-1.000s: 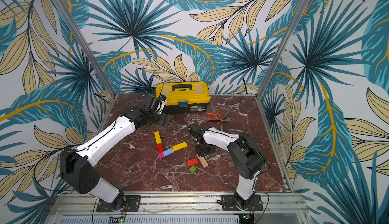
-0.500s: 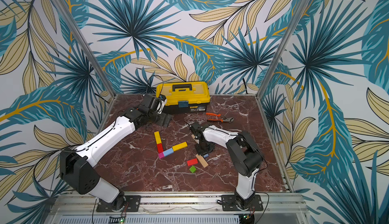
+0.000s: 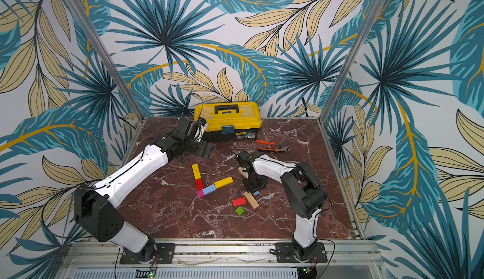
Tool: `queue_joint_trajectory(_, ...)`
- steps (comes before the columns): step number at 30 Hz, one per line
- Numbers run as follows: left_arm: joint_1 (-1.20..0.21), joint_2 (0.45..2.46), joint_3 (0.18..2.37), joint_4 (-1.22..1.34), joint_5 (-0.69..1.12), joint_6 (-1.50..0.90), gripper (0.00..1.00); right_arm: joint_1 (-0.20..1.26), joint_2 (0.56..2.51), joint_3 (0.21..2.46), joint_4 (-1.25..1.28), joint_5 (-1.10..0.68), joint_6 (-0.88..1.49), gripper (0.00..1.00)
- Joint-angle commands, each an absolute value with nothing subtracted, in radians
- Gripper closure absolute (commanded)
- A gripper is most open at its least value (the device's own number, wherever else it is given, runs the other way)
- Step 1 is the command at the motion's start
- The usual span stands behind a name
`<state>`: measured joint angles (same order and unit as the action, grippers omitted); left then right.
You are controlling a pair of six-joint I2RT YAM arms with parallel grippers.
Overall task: Assemble the letter v with building blocks
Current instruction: Assemble the building block at the center of the board.
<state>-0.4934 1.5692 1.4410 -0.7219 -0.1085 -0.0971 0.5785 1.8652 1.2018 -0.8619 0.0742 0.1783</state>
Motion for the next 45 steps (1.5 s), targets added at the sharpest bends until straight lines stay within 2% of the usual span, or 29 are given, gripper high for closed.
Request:
queue_joint_trajectory(1,-0.488,1.534,1.443,-0.71,-0.115,-0.088,0.01,0.572,1.913,1.206,-0.848,0.094,0.16,0.76)
queue_joint_trajectory(34,-0.487,1.529,1.44,-0.71,-0.118,-0.083,0.01,0.565,1.957,1.252,-0.848,0.107,0.137,0.76)
queue_joint_trajectory(39,-0.487,1.53,1.44,-0.71,-0.117,-0.083,0.01,0.565,1.957,1.253,-0.85,0.112,0.137,0.7)
queue_joint_trajectory(45,-0.487,1.53,1.44,-0.71,-0.118,-0.083,0.01,0.566,1.941,1.253,-0.853,0.107,0.14,0.59)
